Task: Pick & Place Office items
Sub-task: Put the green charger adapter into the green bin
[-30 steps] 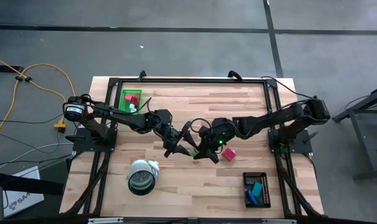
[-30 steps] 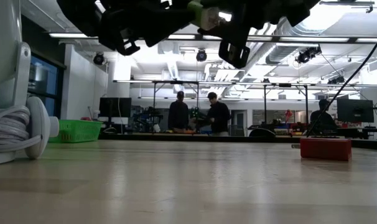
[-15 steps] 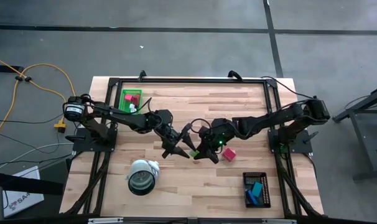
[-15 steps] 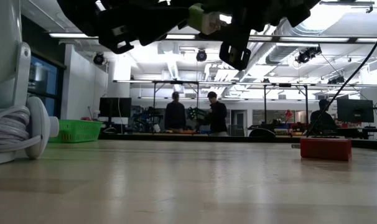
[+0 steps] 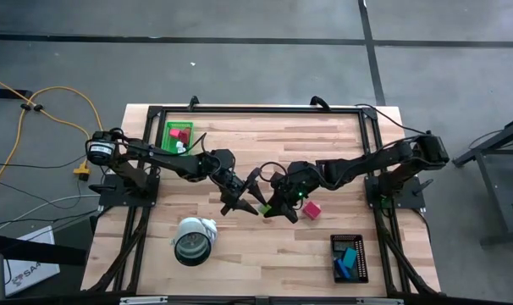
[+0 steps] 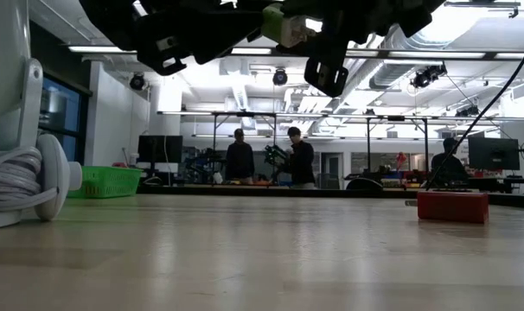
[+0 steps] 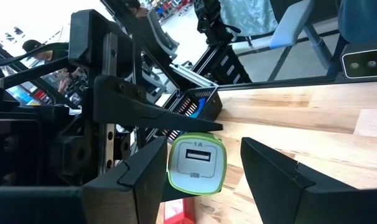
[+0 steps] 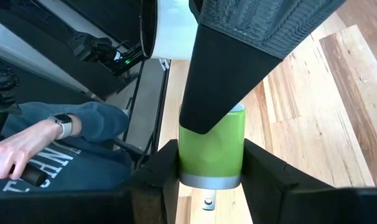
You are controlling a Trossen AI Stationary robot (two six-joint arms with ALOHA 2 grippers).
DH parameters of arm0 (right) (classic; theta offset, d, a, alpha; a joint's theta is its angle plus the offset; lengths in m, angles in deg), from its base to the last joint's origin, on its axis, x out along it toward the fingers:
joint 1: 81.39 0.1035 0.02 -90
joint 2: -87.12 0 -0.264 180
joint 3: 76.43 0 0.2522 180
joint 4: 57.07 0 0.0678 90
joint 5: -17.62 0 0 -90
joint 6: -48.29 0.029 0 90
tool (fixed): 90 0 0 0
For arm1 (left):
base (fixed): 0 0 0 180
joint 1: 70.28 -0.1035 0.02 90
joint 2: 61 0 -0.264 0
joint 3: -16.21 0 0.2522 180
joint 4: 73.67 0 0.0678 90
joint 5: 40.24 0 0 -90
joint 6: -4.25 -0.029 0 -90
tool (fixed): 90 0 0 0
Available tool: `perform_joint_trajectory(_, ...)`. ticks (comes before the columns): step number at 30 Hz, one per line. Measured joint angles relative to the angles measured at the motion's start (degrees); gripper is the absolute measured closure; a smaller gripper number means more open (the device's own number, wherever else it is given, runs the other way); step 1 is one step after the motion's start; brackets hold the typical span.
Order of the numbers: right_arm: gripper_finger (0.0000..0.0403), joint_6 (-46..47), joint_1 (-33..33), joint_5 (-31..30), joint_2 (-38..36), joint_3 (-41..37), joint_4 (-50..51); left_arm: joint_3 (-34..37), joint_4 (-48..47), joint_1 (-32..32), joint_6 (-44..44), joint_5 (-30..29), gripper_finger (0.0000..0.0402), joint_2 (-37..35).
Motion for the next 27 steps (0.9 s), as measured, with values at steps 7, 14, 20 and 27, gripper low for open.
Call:
perform_joint_trajectory(7, 0.0280, 0.0, 0.0, -0.1, 0.0, 0.0, 0.0, 0.0, 0.0, 0.0, 0.0, -1.9, 0.0207, 0.0)
perform_joint_trajectory(14, 0.0278, 0.0, 0.0, 0.0, 0.0, 0.0, -0.8, 0.0, 0.0, 0.0, -0.4, -2.1, 0.0223, 0.0)
perform_joint_trajectory(20, 0.0278, 0.0, 0.0, 0.2, 0.0, 0.0, -0.7, 0.0, 0.0, 0.0, -0.6, -2.1, 0.0267, 0.0)
perform_joint_trajectory(27, 0.0280, 0.0, 0.0, 0.1, 0.0, 0.0, -0.7, 0.0, 0.0, 0.0, -2.4, -2.1, 0.0273, 0.0)
